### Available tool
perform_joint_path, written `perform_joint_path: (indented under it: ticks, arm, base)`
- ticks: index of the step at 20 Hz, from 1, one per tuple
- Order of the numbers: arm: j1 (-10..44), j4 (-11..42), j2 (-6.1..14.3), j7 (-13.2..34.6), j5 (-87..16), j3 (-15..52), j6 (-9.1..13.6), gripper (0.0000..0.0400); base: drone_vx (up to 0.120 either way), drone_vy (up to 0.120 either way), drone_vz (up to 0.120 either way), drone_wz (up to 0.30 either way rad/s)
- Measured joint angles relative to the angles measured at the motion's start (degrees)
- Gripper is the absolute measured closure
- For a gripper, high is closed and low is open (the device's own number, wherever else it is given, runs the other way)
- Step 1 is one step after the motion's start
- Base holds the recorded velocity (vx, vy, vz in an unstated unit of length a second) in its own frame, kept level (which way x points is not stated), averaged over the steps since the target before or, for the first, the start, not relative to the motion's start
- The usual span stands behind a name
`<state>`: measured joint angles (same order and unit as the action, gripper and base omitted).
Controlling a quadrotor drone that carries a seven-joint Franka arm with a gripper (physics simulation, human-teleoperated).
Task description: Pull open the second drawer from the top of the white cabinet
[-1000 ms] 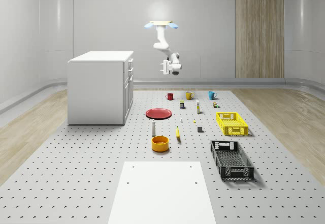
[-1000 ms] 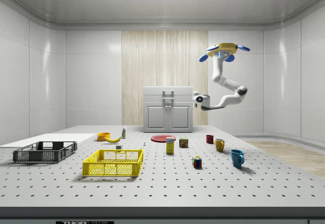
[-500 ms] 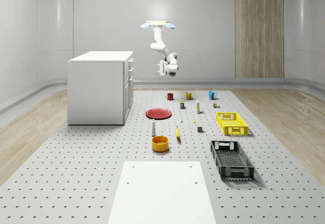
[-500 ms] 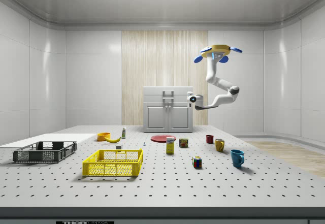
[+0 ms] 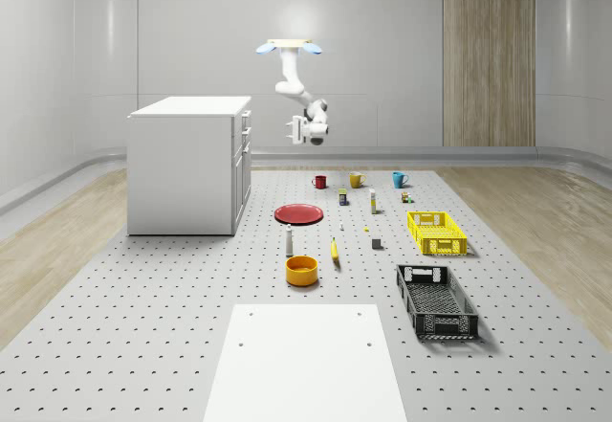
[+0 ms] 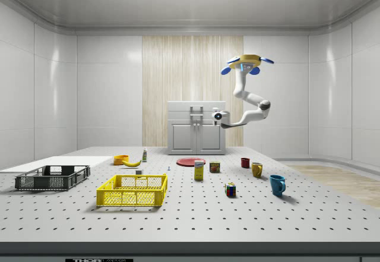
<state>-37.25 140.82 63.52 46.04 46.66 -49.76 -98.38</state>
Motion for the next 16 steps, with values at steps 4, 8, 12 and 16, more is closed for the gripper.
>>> perform_joint_path:
  ticks: [4, 8, 12, 16]
  arm:
    - [-0.46, 0.07, 0.51, 0.35, -0.41, -0.14, -0.43, 0.01]
    - [-0.88, 0.13, 0.99, 0.67, -0.8, -0.26, -0.83, 0.01]
    - [-1.27, 0.18, 1.43, 0.98, -1.17, -0.38, -1.2, 0.01]
    - [-1.63, 0.24, 1.85, 1.27, -1.52, -0.48, -1.55, 0.01]
  base:
    - [0.12, -0.12, 0.0, 0.0]
    - [0.12, -0.09, 0.0, 0.0]
    - [0.12, 0.0, 0.0, 0.0]
    - [0.12, 0.0, 0.0, 0.0]
